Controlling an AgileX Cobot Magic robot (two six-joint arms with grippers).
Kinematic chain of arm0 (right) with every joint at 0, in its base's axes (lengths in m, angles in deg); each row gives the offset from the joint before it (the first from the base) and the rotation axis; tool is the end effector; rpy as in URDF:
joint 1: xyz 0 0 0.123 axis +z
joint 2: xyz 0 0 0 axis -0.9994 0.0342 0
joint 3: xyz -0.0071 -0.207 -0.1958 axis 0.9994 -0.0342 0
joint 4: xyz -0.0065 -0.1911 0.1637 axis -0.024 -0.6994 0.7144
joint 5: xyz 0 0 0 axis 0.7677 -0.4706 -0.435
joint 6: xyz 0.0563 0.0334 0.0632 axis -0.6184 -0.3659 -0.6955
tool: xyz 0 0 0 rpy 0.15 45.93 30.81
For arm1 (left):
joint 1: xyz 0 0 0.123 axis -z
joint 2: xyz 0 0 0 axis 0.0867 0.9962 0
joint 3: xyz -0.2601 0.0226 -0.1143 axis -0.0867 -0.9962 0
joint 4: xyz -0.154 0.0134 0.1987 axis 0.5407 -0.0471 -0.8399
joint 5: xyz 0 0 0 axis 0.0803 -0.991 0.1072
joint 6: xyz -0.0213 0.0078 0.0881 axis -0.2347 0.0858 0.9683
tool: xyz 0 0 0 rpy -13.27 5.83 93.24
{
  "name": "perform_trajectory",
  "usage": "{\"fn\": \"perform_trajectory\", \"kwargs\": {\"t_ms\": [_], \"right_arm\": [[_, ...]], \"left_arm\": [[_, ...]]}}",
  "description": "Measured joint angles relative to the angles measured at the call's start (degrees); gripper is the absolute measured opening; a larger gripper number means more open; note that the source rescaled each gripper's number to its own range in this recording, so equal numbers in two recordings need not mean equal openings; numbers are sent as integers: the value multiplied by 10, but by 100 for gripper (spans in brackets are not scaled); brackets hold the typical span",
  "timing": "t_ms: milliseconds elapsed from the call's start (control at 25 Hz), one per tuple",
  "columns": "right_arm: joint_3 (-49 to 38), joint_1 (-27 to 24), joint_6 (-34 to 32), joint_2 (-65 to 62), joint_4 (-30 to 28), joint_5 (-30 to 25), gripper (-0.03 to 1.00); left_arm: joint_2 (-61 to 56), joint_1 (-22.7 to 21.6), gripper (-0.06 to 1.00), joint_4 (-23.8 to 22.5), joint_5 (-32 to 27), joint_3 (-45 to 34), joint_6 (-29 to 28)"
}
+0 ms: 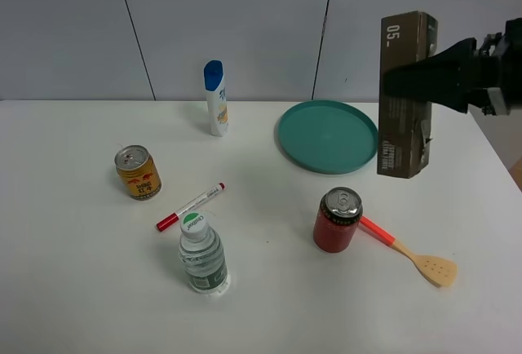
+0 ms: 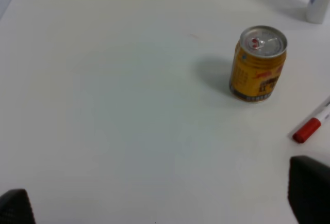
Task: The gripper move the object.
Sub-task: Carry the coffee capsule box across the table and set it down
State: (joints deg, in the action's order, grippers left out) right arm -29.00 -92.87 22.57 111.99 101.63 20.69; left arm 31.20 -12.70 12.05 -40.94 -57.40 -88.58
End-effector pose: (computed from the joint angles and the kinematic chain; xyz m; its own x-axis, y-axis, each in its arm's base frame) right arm 0.1988 0.0510 0.3418 -0.5295 -0.0947 -0.8430 -0.6285 0.7113 0.3148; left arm -0.0057 -0.0017 0.2801 -0.4321 -0.0644 -0.8995 -0.1282 0.9917 -0.0094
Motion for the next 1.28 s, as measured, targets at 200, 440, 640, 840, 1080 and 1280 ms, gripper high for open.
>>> {"fn": "perform_trajectory", "kwargs": {"t_ms": [200, 440, 640, 840, 1080, 1280], "right_arm": [[0, 0, 117, 41, 15, 50, 0], [8, 5, 229, 100, 74, 72, 0], [100, 82, 263, 161, 54, 113, 0], [219, 194, 248, 239, -45, 143, 0], [332, 266, 161, 342, -192, 144, 0], [356, 308, 101, 429, -315, 144, 0]], "left_arm": [[0, 0, 100, 0, 0, 0, 0], [0, 0, 100, 0, 0, 0, 0], [0, 0, 100, 0, 0, 0, 0], [0, 0, 100, 0, 0, 0, 0], [0, 0, 100, 0, 0, 0, 0], [0, 0, 100, 0, 0, 0, 0]]}}
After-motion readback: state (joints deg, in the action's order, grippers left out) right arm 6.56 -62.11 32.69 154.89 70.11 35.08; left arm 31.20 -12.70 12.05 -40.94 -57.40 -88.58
